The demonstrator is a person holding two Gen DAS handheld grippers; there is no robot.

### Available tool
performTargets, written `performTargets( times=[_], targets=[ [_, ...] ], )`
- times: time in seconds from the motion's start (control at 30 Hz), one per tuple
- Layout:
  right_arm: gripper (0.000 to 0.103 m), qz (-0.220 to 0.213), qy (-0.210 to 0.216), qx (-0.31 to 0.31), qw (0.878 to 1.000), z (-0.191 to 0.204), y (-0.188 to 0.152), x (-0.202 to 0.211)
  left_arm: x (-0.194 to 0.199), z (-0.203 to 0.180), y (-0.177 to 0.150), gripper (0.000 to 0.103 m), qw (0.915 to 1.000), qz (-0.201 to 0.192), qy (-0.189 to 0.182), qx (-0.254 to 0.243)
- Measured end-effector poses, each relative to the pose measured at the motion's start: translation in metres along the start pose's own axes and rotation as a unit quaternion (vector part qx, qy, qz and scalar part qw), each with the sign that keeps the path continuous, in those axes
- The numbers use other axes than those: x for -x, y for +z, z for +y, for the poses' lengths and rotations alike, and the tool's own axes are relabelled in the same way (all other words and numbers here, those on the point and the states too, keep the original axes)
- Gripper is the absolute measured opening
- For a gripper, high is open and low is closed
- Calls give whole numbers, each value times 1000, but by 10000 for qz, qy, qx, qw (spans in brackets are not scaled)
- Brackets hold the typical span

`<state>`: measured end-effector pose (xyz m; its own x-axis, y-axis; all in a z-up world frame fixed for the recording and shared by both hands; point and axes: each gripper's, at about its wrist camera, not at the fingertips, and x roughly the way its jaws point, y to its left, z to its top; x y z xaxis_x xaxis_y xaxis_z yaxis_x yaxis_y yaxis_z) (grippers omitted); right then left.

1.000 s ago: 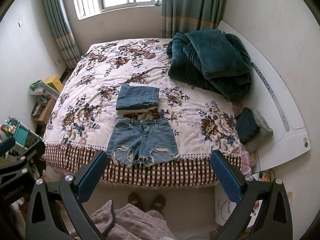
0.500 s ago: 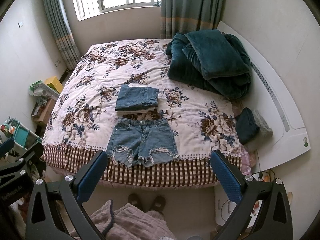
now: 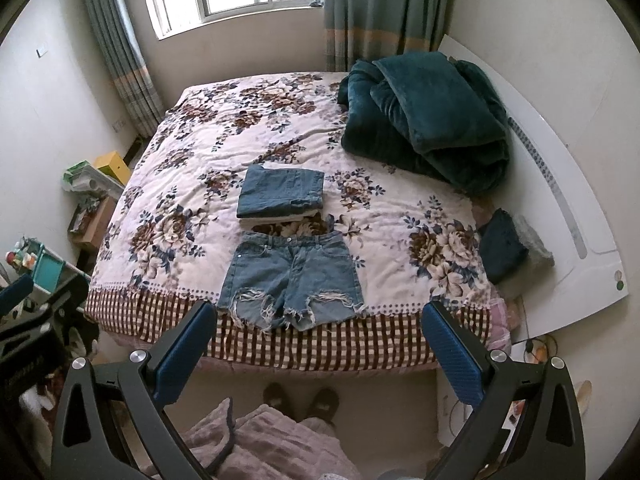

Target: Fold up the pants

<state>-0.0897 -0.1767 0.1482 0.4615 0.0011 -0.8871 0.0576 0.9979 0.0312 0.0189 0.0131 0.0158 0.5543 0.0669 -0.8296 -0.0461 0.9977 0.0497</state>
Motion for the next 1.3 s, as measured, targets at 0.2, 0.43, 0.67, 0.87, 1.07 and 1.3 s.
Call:
performTargets(
  times=[0.2,0.43,0.67,0.87,1.07,1.3],
  targets=[
    [103,-35,-13,-226,9997,2,1,-50,-65,2,-2,103,9997,173,133,107],
    [103,305,-327,-372,9983,-3,-9,-158,-165,-12,-14,103,9980,576,230,-95],
    [103,1122,-364,-671,9908,-46,-17,-285,-275,-54,-29,103,9900,1278,522,-292],
    [103,2020,-47,-588,9776,-103,-4,-422,-385,-111,-49,103,9768,1823,1084,-291],
    [90,2663,250,45,9635,-148,20,-577,-496,-186,-97,103,9562,2699,1125,126],
    [77,3246,453,961,9399,-166,24,-708,-566,-263,-164,103,9429,3170,1006,184]
  ],
)
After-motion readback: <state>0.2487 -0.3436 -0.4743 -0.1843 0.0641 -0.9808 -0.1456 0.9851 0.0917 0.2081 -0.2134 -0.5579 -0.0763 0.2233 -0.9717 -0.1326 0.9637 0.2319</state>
